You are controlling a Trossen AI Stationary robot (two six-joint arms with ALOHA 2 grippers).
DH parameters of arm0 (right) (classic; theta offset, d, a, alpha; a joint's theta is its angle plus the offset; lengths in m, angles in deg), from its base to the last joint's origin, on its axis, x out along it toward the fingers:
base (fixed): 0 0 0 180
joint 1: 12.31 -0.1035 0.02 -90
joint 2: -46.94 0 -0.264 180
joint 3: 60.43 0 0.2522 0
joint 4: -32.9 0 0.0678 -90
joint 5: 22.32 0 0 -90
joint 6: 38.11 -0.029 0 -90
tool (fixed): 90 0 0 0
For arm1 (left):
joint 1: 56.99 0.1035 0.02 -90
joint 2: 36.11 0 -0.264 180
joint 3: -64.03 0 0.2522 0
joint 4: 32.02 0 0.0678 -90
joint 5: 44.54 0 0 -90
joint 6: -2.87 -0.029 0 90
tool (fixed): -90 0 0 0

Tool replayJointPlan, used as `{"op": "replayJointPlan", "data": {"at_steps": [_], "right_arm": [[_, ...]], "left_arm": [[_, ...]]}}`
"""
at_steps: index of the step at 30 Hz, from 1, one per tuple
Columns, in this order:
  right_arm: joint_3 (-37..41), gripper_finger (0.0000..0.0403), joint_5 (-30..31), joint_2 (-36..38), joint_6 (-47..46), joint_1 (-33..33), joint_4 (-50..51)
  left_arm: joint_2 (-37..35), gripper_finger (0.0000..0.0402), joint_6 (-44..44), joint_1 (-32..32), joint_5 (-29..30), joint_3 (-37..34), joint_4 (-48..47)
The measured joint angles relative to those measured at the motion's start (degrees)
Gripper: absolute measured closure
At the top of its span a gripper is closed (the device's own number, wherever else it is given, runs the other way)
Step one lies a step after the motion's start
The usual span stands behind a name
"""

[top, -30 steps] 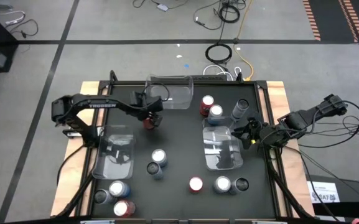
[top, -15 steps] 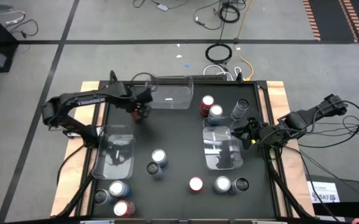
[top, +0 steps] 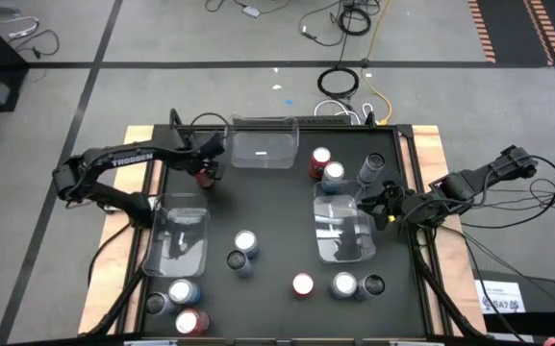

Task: Sort soda cans
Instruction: Move the red soda can to the top left of the table

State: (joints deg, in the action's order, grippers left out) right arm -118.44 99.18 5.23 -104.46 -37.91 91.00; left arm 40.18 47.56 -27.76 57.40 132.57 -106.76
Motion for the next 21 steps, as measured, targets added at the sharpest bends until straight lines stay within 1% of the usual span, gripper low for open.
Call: {"op": "replayJointPlan", "data": {"at_steps": [3, 6, 21], "right_arm": [[0.0, 0.0266, 0.0, -0.01, 0.4, 0.01, 0.0], [0.0, 0.0266, 0.02, -0.01, 0.55, 0.01, 0.02], [0.0, 0.0266, 0.28, -0.01, 1.05, -0.01, 0.11]], "left_arm": [[0.02, 0.0055, 0.03, 0.04, 0.0, -0.14, -0.63], [0.0, 0.0045, 1.42, 0.04, 0.02, -0.12, -0.57], [-0.05, 0.0038, 1.56, 0.0, -0.29, -0.12, -1.62]]}}
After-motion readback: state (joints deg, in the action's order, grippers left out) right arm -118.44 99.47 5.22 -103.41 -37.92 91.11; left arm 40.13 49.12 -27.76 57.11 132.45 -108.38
